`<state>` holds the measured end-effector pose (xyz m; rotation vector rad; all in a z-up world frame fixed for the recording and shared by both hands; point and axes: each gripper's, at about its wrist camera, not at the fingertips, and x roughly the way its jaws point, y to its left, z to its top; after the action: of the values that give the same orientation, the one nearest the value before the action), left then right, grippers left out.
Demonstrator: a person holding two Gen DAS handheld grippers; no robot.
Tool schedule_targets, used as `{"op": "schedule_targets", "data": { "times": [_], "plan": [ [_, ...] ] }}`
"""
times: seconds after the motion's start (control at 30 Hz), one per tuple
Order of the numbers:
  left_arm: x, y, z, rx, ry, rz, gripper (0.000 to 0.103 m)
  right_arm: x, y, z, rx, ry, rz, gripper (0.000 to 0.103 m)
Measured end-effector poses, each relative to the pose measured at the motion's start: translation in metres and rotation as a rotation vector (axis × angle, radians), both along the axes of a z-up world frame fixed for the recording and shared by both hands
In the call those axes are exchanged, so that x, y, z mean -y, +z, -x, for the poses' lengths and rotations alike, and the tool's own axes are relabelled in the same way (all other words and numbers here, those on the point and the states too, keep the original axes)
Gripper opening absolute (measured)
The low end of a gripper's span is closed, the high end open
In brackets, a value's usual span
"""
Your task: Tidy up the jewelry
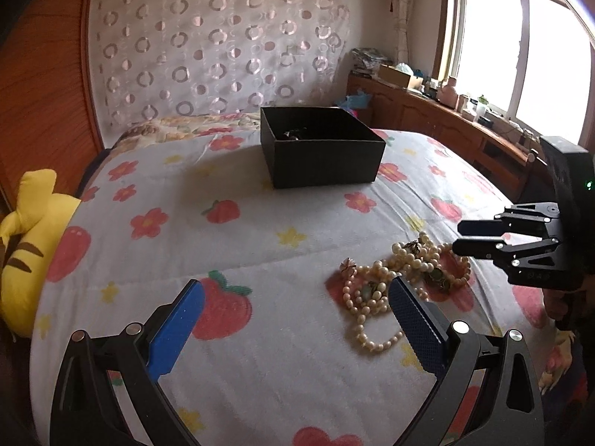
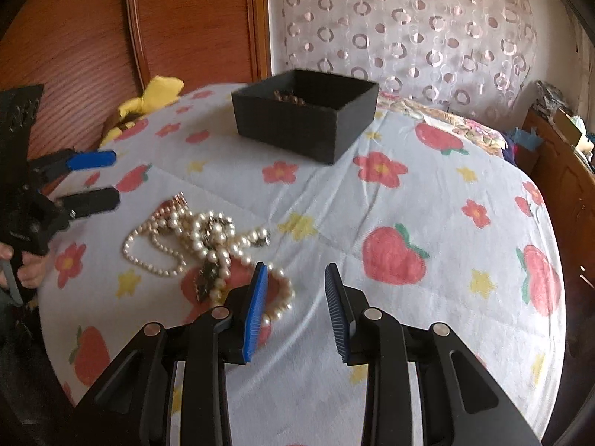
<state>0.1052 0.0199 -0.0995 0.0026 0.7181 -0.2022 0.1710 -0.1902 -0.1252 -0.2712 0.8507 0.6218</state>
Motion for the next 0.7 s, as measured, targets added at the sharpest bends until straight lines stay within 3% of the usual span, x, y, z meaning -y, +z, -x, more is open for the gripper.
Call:
{"op": "schedule_targets", "data": {
  "times": [0.27,0.37,0.53,0.7],
  "plan": [
    [-0.005,-0.002,0.002,-0.013,0.018,0.002,0.095,-0.008,-0.003,0.003,-0.001,0.026,0.042,0.033],
    [-0.005,-0.002,0.003,-0.013,0.018,0.005,0.095,-0.012,-0.002,0.009,0.001,0.070,0.044,0.008],
    [-0.002,-0.003,0.004,-0.033,0.000,0.012,0.095,-0.012,0.010,0.020,0.065,0.075,0.045,0.008],
    [0.005,-0.005,0.007,-0.047,-0.025,0.016,0.095,-0.002,0.053,0.030,0.175,0.051,-0.020,0.008]
  ]
}}
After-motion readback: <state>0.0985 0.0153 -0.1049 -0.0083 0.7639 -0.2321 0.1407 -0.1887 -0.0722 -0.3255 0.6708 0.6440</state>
